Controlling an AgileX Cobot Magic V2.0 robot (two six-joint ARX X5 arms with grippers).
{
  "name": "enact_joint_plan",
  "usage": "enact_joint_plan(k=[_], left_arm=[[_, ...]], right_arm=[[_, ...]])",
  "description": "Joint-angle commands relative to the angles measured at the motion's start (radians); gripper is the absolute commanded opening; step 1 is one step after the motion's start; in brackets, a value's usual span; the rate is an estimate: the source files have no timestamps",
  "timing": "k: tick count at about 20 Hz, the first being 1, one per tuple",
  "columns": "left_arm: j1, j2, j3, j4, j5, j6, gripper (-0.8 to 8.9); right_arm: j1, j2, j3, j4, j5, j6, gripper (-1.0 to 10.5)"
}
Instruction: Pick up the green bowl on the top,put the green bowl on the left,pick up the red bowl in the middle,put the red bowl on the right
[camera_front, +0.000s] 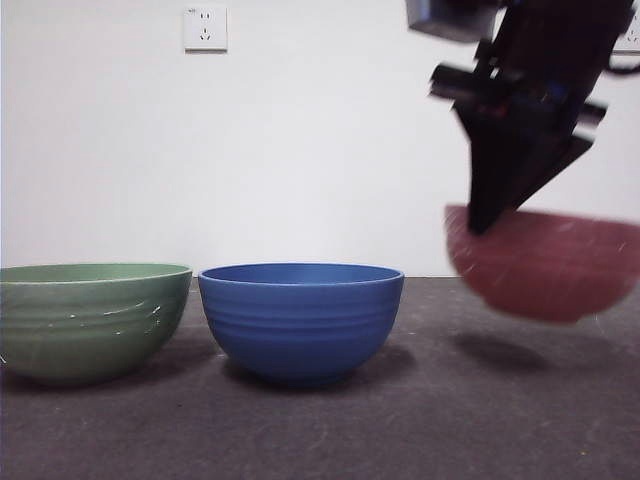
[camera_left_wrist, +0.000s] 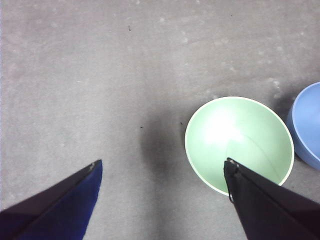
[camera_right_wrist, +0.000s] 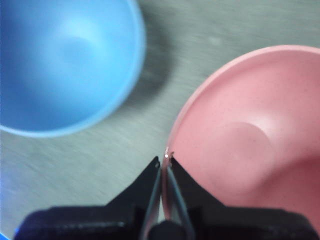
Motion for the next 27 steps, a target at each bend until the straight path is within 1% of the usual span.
enact_joint_plan(k=[1,2,5,6,8,9,10,12,14,15,16,17,18,21,24,27], left_arm=[[0.002,-0.001,-0.003,0.008,0.001,0.006,4.08],[0.002,-0.001,-0.003,0.009,0.001,0.006,4.08],[0.002,-0.002,-0.003,0.013,0.002,0.006,4.08],[0.002,-0.002,-0.003,0.013,0.002,0.006,4.08],[0.002,-0.001,-0.003,0.016,0.003,0.006,4.08],[0.002,-0.002,-0.003,0.025,0.003,0.006,4.08],[0.002,-0.002,-0.003,0.033,0.003,0.006,4.08],[0.002,-0.002,-0.003,0.063,0.022,0.006,4.08],[0.001,-0.002,-0.005,0.146,0.067,0.006,3.88],[0.002,-0.002,-0.005,0.192,0.092,0.006,2.93],[0.001,-0.005,-0.005,0.225,0.119,0.007,1.50],[0.001,-0.005,-0.006,0.251,0.144,0.007,-0.13],[0.001,-0.005,-0.013,0.275,0.159,0.007,-0.07],[0.001,-0.052,-0.127,0.415,0.168,0.010,-0.08],[0.001,-0.161,-0.323,0.565,0.200,-0.025,-0.08],[0.001,-0.243,-0.434,0.625,0.212,-0.029,-0.08]], right_arm=[[0.001,0.052,-0.022,0.032,-0.008,0.020,-0.2],[0.002,0.075,-0.022,0.035,-0.010,0.019,-0.2],[0.000,0.120,-0.022,0.051,-0.087,0.011,0.0],[0.001,0.121,-0.022,0.053,-0.085,0.013,0.5],[0.002,0.110,-0.021,0.057,-0.080,0.021,2.6],[-0.001,0.095,-0.021,0.057,-0.076,0.032,3.1],[-0.010,0.068,-0.021,0.057,-0.076,0.032,3.1],[-0.039,-0.030,-0.021,0.092,-0.079,0.031,3.1],[-0.073,-0.142,-0.021,0.192,-0.080,0.032,3.1],[-0.097,-0.199,-0.021,0.248,-0.080,0.032,2.4],[-0.124,-0.251,-0.022,0.294,-0.083,0.032,1.4],[-0.151,-0.300,-0.022,0.320,-0.085,0.032,0.3],[-0.177,-0.343,-0.024,0.334,-0.084,0.031,-0.1],[-0.245,-0.491,-0.109,0.403,-0.079,0.032,-0.1],[-0.285,-0.660,-0.297,0.509,-0.076,0.092,-0.1],[-0.288,-0.762,-0.409,0.552,-0.039,0.127,-0.1]])
